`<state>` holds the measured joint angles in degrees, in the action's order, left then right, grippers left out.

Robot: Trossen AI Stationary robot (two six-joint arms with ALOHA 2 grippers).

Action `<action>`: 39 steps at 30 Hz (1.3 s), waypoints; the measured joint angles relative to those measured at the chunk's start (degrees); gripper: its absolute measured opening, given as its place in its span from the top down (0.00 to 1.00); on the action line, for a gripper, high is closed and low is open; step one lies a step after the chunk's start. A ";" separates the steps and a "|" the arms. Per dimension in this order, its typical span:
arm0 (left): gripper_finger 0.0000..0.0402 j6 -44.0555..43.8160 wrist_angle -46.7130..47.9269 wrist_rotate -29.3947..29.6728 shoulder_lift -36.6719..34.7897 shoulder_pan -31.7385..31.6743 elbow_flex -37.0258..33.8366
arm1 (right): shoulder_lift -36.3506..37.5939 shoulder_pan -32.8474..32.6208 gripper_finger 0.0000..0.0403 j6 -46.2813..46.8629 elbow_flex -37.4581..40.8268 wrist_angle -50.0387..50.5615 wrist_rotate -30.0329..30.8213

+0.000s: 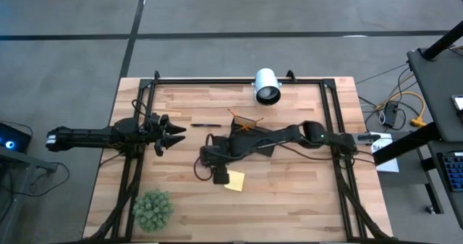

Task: Pick and place office supplies into organizer
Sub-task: Put the purple scissors into the black mesh organizer

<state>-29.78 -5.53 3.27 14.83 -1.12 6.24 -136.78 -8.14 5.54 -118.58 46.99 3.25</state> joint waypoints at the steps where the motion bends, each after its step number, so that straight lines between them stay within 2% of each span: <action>1: 0.51 -0.04 -0.03 0.00 0.00 0.00 0.00 | -0.56 0.02 0.54 -0.57 -0.53 -0.05 -0.04; 12: 0.51 -0.04 0.07 -0.04 0.00 0.00 0.02 | -4.82 1.36 0.65 -6.45 -4.48 -1.33 -0.09; 19: 0.51 -0.02 0.01 -0.02 0.05 0.00 0.04 | -4.84 1.89 0.70 -9.07 -2.37 -3.52 -0.26; 27: 0.51 0.00 -0.01 -0.02 0.00 0.00 0.04 | -4.84 1.82 0.68 -9.11 1.27 -8.74 -0.34; 31: 0.51 0.00 -0.01 0.00 0.02 0.00 0.04 | -4.69 1.85 0.68 -12.70 3.14 -9.10 -0.24; 39: 0.51 0.02 -0.02 0.00 0.00 0.02 0.04 | -4.38 1.76 0.80 -16.70 5.67 -10.14 -0.20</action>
<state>-29.76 -5.56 3.27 14.83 -1.10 6.28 -141.16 -6.38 -11.16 -112.91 36.86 3.05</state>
